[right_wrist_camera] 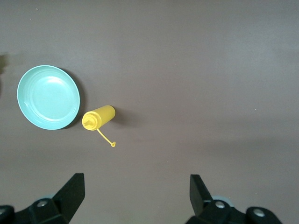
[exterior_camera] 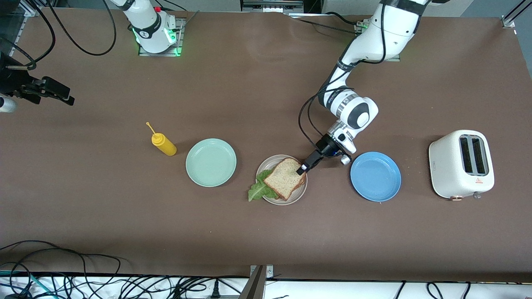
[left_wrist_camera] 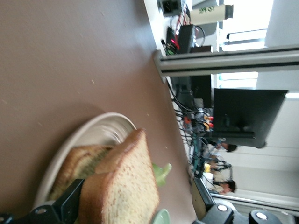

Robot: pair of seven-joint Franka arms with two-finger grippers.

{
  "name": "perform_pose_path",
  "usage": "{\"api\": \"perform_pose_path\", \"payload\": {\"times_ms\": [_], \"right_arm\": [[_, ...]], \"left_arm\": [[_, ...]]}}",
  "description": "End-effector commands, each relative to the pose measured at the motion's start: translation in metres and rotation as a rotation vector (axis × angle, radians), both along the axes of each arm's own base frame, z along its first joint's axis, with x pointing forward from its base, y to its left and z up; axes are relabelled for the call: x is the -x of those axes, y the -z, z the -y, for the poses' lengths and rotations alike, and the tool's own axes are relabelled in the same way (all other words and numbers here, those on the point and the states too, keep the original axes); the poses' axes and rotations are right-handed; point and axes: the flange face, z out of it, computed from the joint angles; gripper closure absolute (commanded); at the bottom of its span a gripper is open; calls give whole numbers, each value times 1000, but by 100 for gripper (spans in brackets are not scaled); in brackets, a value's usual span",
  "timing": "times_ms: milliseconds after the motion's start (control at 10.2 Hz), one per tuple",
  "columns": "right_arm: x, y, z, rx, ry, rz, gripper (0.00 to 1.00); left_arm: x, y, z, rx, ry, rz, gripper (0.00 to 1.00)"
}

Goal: Make sandwich on beige plate with both arms
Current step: 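Open the left gripper and raise it off the sandwich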

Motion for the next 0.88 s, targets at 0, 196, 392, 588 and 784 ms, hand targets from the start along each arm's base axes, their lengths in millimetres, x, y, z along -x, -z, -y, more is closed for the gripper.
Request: {"api": "perform_pose_path", "payload": {"times_ms": [0, 196, 392, 588, 784], "right_arm": [[-1, -6, -1, -13, 15, 0, 0], [-1, -6, -2, -13, 13, 0, 0], [-1, -6, -1, -13, 15, 0, 0], [-1, -6, -1, -13, 15, 0, 0], [-1, -6, -1, -13, 15, 0, 0]], "left_arm": [[-2, -37, -14, -106, -88, -2, 0], [-3, -55, -21, -140, -85, -25, 0], [-3, -72, -44, -228, -100, -46, 0], [-4, -81, -79, -370, -99, -68, 0], [1, -85, -109, -454, -86, -74, 0]]}}
